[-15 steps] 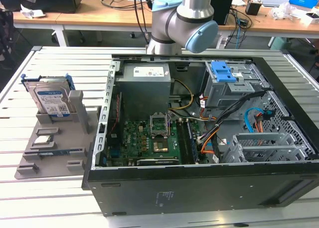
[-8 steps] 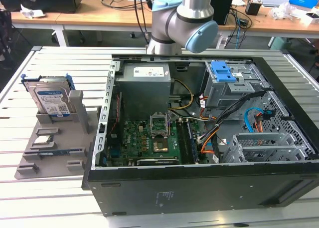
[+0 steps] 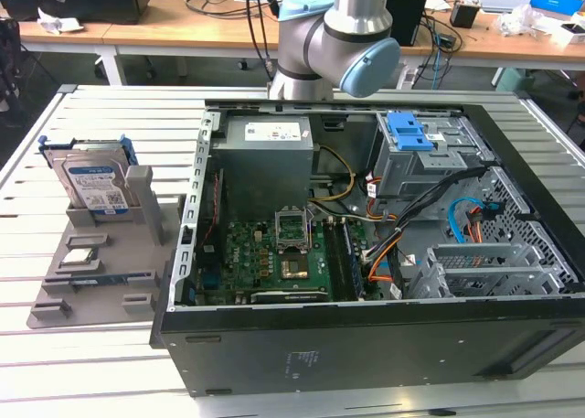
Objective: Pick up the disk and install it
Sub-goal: 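Pick up the disk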
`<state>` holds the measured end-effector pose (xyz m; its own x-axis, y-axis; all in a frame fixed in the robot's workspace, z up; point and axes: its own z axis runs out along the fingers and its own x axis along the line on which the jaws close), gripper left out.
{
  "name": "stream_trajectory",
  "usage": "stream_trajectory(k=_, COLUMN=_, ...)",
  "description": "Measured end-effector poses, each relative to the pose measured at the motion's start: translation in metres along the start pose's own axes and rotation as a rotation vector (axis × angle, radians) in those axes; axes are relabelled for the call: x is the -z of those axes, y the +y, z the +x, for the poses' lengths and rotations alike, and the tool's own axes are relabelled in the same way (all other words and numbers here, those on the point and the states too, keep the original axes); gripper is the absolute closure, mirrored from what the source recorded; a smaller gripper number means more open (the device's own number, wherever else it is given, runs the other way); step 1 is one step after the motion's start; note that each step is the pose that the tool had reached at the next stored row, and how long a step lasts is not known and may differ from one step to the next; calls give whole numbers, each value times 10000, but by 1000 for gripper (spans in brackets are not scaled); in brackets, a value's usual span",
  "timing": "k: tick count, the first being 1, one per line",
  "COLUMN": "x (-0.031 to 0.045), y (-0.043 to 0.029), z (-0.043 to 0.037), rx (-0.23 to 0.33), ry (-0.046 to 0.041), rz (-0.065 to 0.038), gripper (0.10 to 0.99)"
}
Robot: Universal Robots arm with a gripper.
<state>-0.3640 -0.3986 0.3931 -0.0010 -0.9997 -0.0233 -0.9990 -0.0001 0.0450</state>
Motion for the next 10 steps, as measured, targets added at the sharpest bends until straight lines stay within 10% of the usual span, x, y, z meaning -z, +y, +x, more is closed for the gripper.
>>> stream_trajectory(k=2, x=0, y=0, z=0, rx=9, ry=1, rz=0, gripper=918)
stream_trajectory(k=3, x=0, y=0, z=-1, rx=34, ry=2, rz=-1, gripper=604)
stream_trajectory(k=6, x=-17, y=-55, z=-239, rx=35, ry=2, rz=-1, gripper=604)
stream_trajectory(k=10, x=-53, y=-76, z=-245, rx=34, ry=2, rz=-2, gripper=604)
